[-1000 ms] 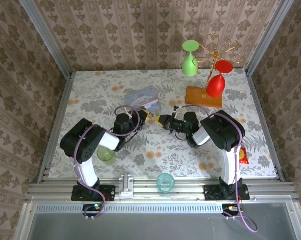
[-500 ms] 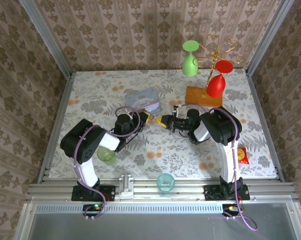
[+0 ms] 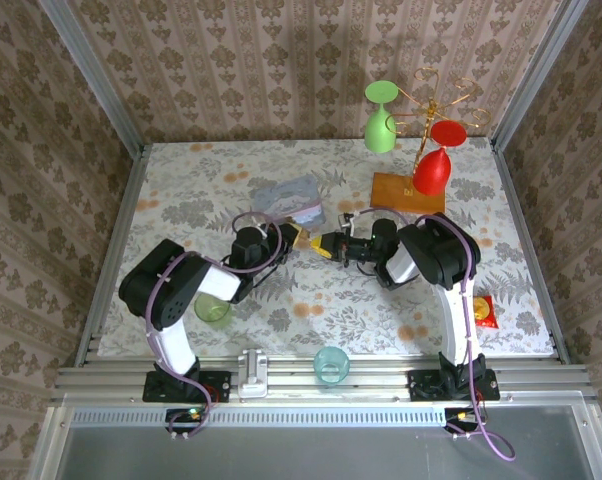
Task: Unlock the padlock with the key
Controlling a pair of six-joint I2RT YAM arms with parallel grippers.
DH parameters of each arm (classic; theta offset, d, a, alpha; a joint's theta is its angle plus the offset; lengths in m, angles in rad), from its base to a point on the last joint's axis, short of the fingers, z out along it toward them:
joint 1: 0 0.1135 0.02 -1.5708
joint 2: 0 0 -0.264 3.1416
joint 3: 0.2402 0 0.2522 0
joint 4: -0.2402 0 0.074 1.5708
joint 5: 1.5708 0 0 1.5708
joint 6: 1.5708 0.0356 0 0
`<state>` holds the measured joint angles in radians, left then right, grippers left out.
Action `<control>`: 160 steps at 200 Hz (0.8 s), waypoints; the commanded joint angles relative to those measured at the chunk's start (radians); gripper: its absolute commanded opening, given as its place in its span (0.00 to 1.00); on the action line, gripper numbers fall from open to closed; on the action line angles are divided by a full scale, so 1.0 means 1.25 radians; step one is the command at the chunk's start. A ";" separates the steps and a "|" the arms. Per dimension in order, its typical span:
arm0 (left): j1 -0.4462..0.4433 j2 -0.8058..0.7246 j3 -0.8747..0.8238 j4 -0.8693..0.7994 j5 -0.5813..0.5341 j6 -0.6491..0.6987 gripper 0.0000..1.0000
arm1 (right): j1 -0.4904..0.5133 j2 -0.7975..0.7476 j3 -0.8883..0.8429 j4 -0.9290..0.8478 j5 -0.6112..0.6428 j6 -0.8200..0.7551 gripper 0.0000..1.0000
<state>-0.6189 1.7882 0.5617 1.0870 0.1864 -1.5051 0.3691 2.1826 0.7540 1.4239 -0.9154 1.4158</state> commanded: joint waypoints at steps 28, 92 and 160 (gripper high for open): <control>-0.036 -0.065 0.034 0.177 0.118 -0.046 0.00 | -0.038 0.052 0.013 -0.091 -0.001 -0.013 0.00; -0.040 -0.047 0.027 0.177 0.131 -0.038 0.00 | -0.072 0.046 -0.019 -0.090 -0.017 -0.022 0.00; 0.002 0.026 0.033 0.148 0.119 0.095 0.00 | -0.070 -0.060 -0.118 -0.196 0.008 -0.131 0.00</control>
<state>-0.6254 1.7798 0.5701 1.2232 0.3302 -1.4891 0.2794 2.1597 0.6552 1.3300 -0.9428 1.3304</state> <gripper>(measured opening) 0.066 0.060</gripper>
